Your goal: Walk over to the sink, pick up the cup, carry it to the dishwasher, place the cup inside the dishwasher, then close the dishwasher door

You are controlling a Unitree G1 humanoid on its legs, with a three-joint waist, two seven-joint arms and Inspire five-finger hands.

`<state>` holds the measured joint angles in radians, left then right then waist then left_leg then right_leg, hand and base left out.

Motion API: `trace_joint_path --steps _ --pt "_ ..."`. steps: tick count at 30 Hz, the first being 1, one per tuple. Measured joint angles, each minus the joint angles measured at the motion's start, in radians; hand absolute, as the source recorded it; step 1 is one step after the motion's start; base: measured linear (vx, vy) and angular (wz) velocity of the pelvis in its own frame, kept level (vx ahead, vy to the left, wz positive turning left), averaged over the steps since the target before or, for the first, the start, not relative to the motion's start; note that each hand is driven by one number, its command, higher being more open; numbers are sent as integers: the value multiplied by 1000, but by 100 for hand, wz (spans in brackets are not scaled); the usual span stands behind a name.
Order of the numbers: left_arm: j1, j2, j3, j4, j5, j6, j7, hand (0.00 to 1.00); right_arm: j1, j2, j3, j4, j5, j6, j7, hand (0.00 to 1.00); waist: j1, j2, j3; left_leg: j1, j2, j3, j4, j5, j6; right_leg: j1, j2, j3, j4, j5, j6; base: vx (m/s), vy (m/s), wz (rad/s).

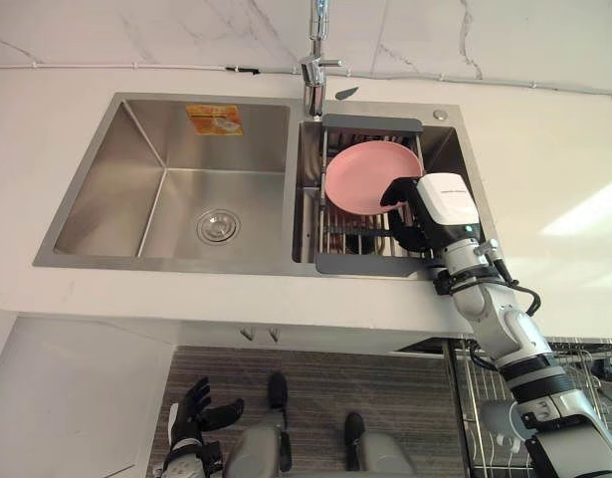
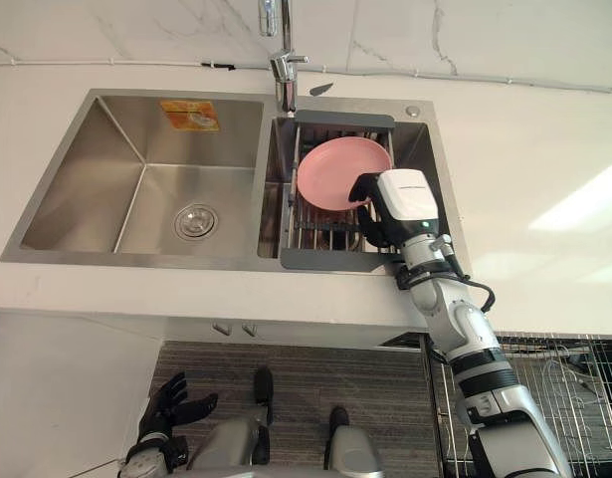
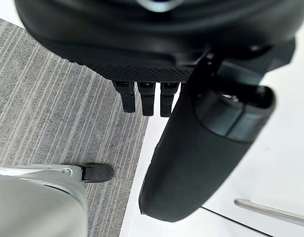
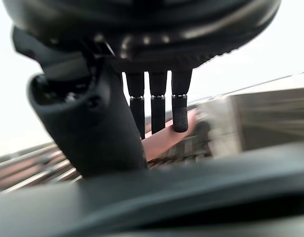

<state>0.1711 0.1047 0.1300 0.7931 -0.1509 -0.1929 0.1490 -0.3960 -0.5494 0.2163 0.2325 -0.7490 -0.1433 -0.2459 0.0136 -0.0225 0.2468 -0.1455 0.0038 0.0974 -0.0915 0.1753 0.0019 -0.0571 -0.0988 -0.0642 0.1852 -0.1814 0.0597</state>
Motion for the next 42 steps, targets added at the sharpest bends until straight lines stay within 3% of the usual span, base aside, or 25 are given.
trace_joint_path --steps 13,19,25,33,42 --pt "0 1 -1 1 -16 -4 -3 90 -15 -3 7 -5 2 -2 3 30 0 2 2 -11 5 3 0 0 -1 -12 5 3 -5 11 -4 6 -6 0" --pt "0 1 0 1 -15 -4 -4 90 -10 -17 7 -29 2 -20 3 30 -2 11 7 -7 12 21 0 17 2 -6 9 15 -18 24 10 34 -19 -6" --pt "3 1 0 0 -14 -3 -5 90 -3 -79 -50 -165 4 -22 -4 30 4 15 9 13 12 24 1 18 0 20 9 16 -31 25 10 52 -25 -1" --pt "3 0 -8 3 -4 -1 -24 90 13 -79 -139 -255 22 -35 -35 30 -3 16 7 48 15 34 3 14 1 59 10 21 -50 24 10 55 -37 -4" --pt "5 1 -11 44 -3 6 -25 90 104 -80 -142 -320 44 -50 -35 30 -14 15 -3 61 17 48 -2 11 -1 60 11 37 -54 25 9 -16 -3 -5"
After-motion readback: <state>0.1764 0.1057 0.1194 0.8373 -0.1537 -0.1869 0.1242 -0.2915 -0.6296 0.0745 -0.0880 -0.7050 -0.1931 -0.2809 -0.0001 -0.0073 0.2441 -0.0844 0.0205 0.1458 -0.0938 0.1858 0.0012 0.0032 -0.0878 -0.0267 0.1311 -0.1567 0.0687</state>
